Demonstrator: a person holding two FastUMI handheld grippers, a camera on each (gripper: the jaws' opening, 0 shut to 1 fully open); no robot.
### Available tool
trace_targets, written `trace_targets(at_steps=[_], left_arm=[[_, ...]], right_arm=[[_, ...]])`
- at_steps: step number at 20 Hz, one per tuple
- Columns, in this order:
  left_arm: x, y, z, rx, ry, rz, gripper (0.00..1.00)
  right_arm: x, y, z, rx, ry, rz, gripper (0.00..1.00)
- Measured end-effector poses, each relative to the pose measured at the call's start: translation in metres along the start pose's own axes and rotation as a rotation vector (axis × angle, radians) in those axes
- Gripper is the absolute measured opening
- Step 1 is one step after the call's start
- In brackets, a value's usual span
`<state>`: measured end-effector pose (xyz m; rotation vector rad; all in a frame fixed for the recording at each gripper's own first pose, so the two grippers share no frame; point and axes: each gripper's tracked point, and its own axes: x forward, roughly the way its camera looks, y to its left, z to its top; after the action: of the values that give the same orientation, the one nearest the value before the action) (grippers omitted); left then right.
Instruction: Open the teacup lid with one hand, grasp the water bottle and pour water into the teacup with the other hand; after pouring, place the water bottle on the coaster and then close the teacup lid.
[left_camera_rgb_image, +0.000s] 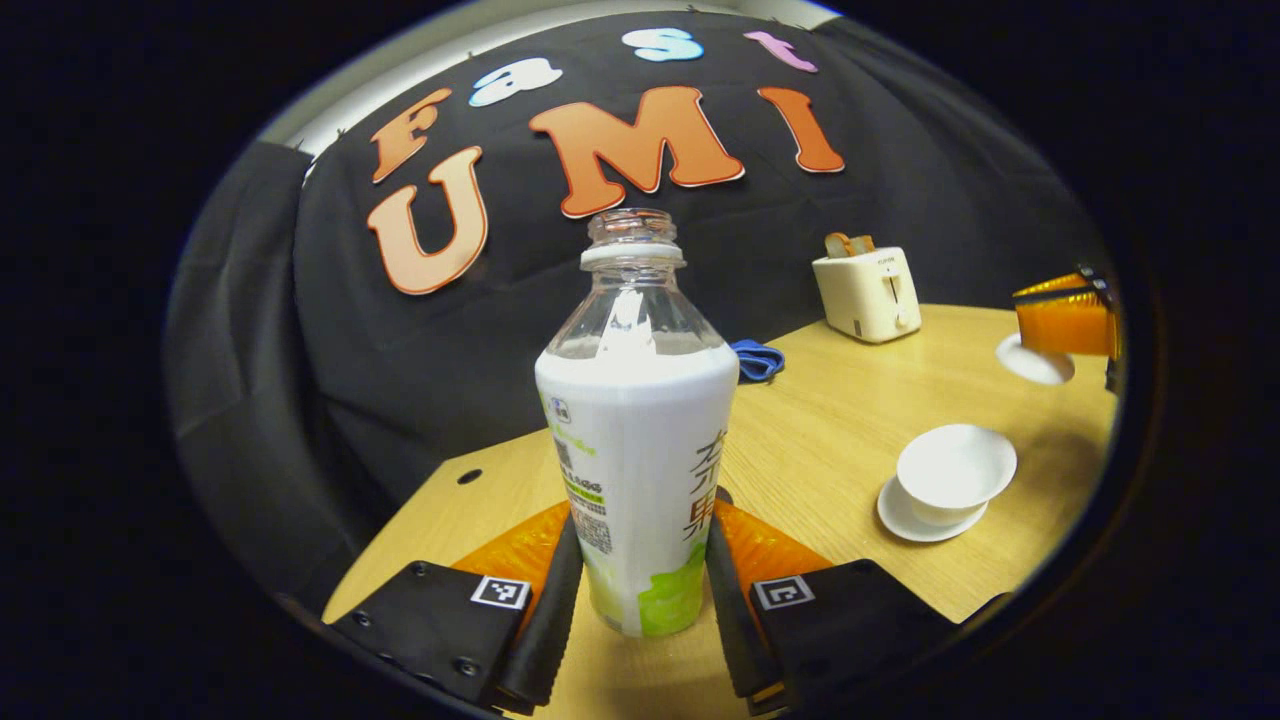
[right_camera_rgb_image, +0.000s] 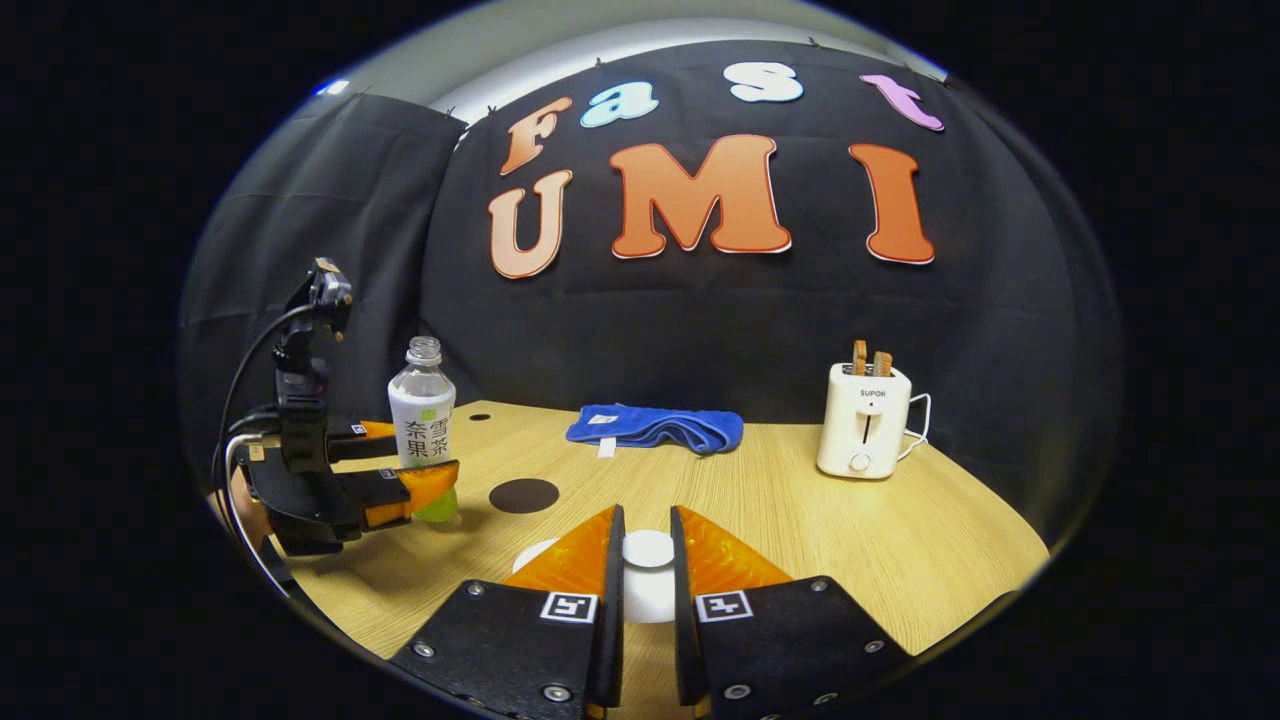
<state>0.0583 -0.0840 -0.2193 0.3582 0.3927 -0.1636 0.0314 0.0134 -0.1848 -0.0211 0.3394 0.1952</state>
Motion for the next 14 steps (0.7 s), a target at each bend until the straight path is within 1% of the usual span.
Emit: trace_targets(at_steps=[2, 4, 5, 6, 8, 9, 10, 11, 14], left_arm=[[0.0, 0.007, 0.0, 0.08, 0.005, 0.021, 0.65], [0.001, 0.011, -0.001, 0.16, 0.012, 0.031, 0.65], [0.001, 0.013, -0.001, 0.206, 0.013, 0.036, 0.67], [-0.001, 0.015, -0.001, 0.254, 0.015, 0.038, 0.67], [0.0, 0.011, -0.008, 0.321, 0.023, 0.027, 0.67], [0.001, 0.008, -0.012, 0.347, 0.032, 0.017, 0.65], [0.0, 0.005, -0.015, 0.375, 0.037, 0.013, 0.66], [-0.001, 0.003, -0.015, 0.407, 0.038, 0.012, 0.65], [-0.002, -0.003, -0.014, 0.521, 0.03, 0.011, 0.67]], right_arm=[[-0.001, -0.007, 0.004, 0.005, -0.02, -0.018, 0.22], [-0.001, -0.008, 0.003, 0.026, -0.022, -0.017, 0.22], [-0.001, -0.011, 0.003, 0.031, -0.023, -0.022, 0.22], [-0.002, -0.013, 0.004, 0.032, -0.024, -0.025, 0.22], [-0.003, -0.013, 0.004, 0.032, -0.021, -0.012, 0.22], [-0.003, -0.013, 0.002, 0.032, -0.021, -0.01, 0.22], [-0.003, -0.015, 0.001, 0.03, -0.018, -0.015, 0.22], [-0.003, -0.016, 0.0, 0.029, -0.016, -0.017, 0.22], [-0.003, -0.016, 0.003, 0.036, -0.023, -0.017, 0.22]])
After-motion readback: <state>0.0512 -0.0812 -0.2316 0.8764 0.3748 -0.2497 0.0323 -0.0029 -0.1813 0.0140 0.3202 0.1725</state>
